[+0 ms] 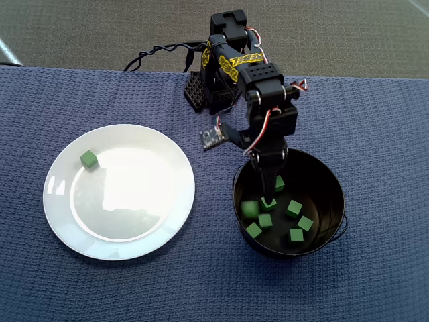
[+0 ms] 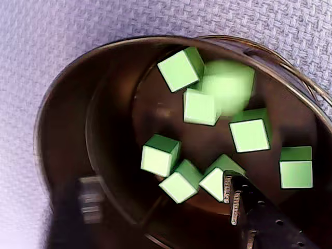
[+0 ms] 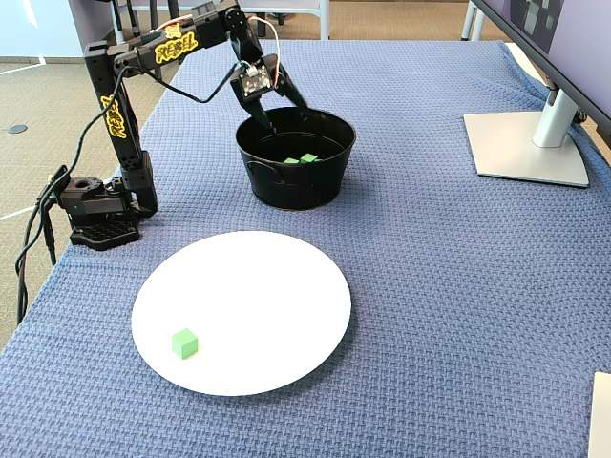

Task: Pick up the green cubes from the white plate and place them in the black recipient

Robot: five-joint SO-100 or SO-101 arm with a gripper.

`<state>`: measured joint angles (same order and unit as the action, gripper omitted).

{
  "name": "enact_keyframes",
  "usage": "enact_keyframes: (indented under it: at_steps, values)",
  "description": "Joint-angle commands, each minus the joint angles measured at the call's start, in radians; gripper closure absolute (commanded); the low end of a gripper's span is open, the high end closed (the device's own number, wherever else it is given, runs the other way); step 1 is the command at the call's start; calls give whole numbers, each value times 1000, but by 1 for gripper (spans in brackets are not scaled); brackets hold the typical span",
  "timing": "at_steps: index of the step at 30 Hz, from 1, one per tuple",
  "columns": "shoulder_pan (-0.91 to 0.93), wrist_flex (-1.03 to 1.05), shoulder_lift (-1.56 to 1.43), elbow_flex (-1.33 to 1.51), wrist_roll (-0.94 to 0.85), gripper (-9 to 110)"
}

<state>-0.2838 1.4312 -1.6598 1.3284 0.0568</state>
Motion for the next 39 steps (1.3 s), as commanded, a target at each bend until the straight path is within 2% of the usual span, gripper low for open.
enact_keyframes:
  at_steps: [1,5,10,16,21,30,39]
  values:
    - [117,67,-155,-66,-54,67]
    - [414,152,-249,-72,-110,75]
    - [859,-8,-222,69,-81,79]
    - [1111,-161,15,156,-46,79]
    - [1216,-209,230,66,9,79]
    - [1308,-190,512,-161,-23,80]
    - [1279,-176,604,-189,-290,81]
